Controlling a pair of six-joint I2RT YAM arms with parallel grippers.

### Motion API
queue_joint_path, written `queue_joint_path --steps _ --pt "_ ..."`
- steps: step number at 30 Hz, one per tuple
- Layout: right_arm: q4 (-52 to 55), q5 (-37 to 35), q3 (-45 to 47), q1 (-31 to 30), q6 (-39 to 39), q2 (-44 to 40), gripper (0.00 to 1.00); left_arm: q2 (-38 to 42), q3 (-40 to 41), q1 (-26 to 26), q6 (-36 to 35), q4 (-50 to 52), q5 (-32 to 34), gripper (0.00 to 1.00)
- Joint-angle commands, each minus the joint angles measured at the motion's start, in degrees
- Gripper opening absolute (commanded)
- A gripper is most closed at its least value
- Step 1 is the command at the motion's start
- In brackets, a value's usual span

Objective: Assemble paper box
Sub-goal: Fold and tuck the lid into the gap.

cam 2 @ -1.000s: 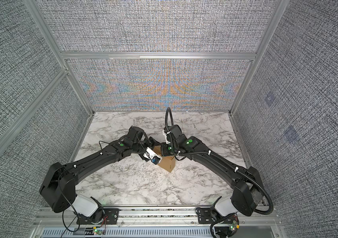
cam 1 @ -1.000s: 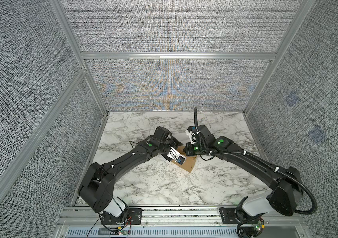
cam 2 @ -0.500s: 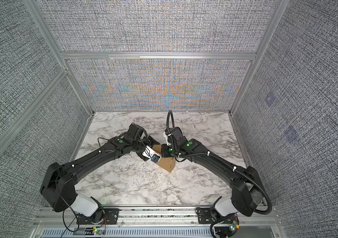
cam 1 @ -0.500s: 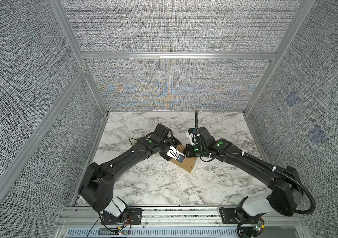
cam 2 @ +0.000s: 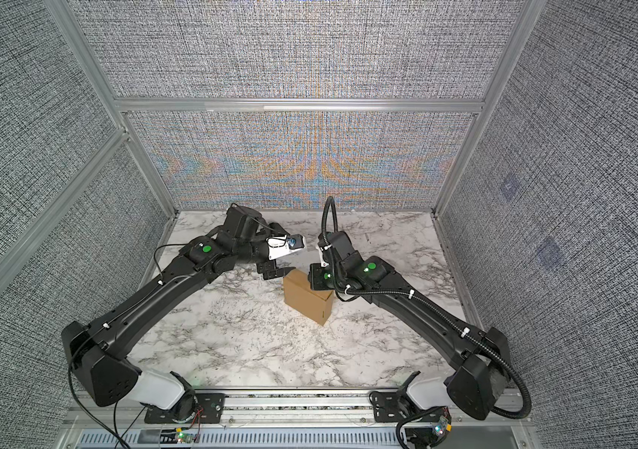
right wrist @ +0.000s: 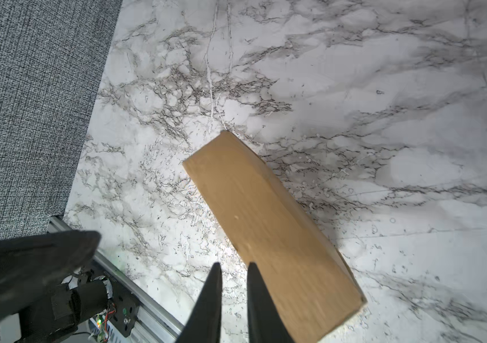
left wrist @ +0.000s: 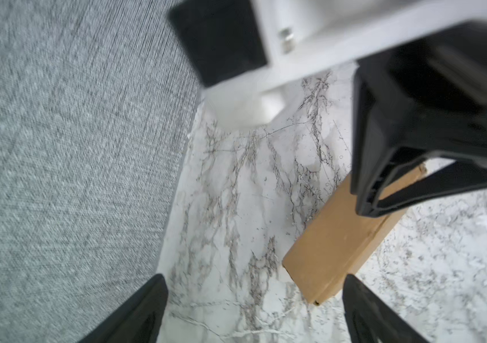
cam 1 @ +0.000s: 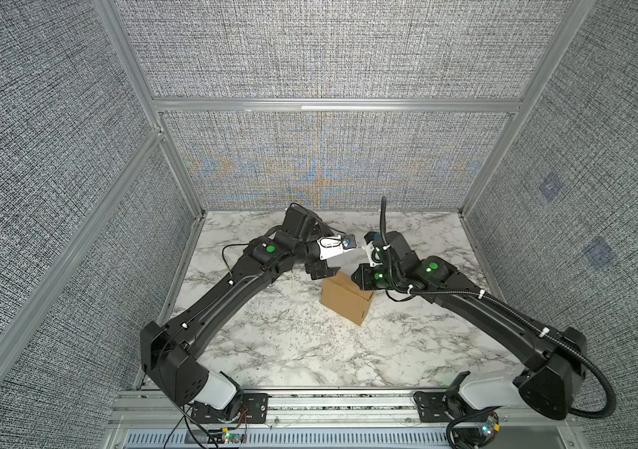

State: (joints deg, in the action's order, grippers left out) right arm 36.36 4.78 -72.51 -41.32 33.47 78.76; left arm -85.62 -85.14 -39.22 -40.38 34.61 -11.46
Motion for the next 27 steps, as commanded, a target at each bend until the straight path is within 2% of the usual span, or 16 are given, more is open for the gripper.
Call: queue_joint_path --steps 1,4,7,11,15,18,22,27 --pt "4.7 -3.7 0.9 -0.2 5.4 -2.1 0.23 -1.4 -0.7 0.8 18.2 0.3 3.9 0.99" --pt "7.5 -6.3 3.5 -0.3 12.2 -5.5 0.32 -2.9 -0.7 3.3 28.0 0.2 3.6 0.99" --pt "6.3 -6.4 7.8 -0.3 17.9 -8.9 0.38 -4.5 -0.1 7.8 31.8 -0.5 -2.7 0.99" --pt "-0.1 -4.8 14.1 -0.1 22.9 -12.4 0.46 -6.5 2.1 11.7 37.1 -2.4 -11.6 0.84" --pt "-5.9 -4.2 17.9 0.3 24.7 -14.6 0.50 -8.2 3.3 11.7 40.6 -3.6 -20.3 0.80" --pt "-6.1 -3.5 18.2 1.3 26.7 -15.0 0.50 -8.2 5.0 11.7 41.4 -4.2 -22.8 0.77" --pt "-8.0 -1.8 19.1 1.6 27.0 -14.4 0.50 -6.5 9.0 11.7 41.6 -5.3 -22.9 0.70" --pt "-10.0 1.5 18.9 1.8 26.7 -10.9 0.44 -5.6 12.8 11.8 42.3 -7.4 -25.8 0.63"
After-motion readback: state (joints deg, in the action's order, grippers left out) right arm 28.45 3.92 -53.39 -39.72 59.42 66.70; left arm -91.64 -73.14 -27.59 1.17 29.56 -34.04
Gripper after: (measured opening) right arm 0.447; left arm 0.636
